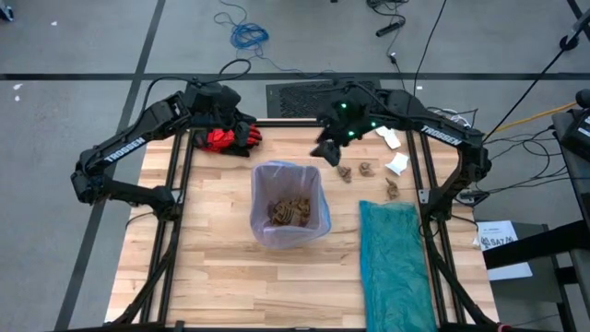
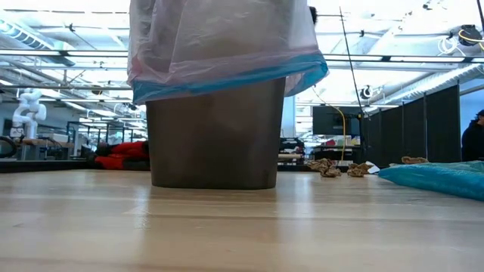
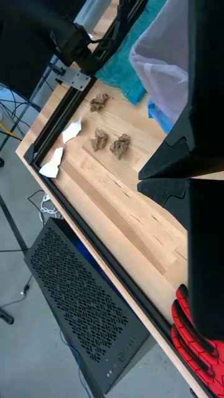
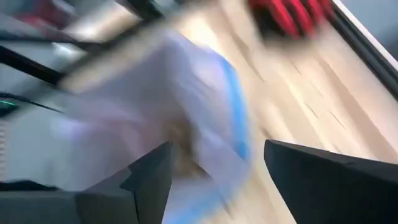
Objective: Place trash/remove bag and relplace
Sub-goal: Put the brown napkin into the trash bin
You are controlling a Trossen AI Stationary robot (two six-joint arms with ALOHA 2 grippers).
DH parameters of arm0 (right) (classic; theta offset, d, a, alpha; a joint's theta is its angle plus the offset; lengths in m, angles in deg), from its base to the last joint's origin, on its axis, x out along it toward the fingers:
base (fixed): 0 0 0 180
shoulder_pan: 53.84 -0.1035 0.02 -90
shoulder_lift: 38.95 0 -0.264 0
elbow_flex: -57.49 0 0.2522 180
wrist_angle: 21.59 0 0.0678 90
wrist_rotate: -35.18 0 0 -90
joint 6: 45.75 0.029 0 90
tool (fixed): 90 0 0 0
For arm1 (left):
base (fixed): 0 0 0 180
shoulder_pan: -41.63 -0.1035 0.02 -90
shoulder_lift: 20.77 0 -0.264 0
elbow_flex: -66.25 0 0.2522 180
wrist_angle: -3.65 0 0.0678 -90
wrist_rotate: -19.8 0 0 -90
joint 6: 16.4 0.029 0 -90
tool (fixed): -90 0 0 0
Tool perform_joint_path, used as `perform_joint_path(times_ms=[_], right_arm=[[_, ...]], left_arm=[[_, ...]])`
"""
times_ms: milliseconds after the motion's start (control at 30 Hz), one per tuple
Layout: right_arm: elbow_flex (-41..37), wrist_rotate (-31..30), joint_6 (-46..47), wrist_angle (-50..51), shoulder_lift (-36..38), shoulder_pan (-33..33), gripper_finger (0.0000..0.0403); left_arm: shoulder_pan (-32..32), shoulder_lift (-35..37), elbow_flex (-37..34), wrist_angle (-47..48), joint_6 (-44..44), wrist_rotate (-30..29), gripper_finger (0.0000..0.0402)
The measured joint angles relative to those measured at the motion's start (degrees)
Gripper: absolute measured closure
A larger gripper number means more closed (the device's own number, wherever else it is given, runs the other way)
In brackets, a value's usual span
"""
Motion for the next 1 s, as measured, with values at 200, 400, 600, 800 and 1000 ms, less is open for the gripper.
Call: perform_joint_path(times_ms=[200, 400, 600, 800, 1000], right_arm=[[-7.51, -7.03, -0.94, 9.45, -0.06, 3.45, 0.0164], [-25.64, -6.78, -3.44, 2.03, 1.29, 6.8, 0.0164], [-41.4, -6.83, -2.8, -15.91, 1.99, 8.96, 0.0165], [-51.76, -8.55, -0.45, -29.91, 2.0, 10.69, 0.0165], [-58.16, -14.14, 0.97, -36.92, 1.85, 11.84, 0.0165]], left_arm=[[0.0, 0.02, 0.0, 0.22, -0.04, 0.22, 0.0401], [0.0, 0.02, 0.0, 0.37, -0.06, 0.22, 0.0401], [0.0, 0.02, 0.0, 0.35, -0.11, 0.22, 0.0401], [-0.02, 0.02, 0.0, 0.35, -0.41, 0.2, 0.0401], [0.0, 0.02, 0.0, 0.26, -0.37, -0.52, 0.0401]])
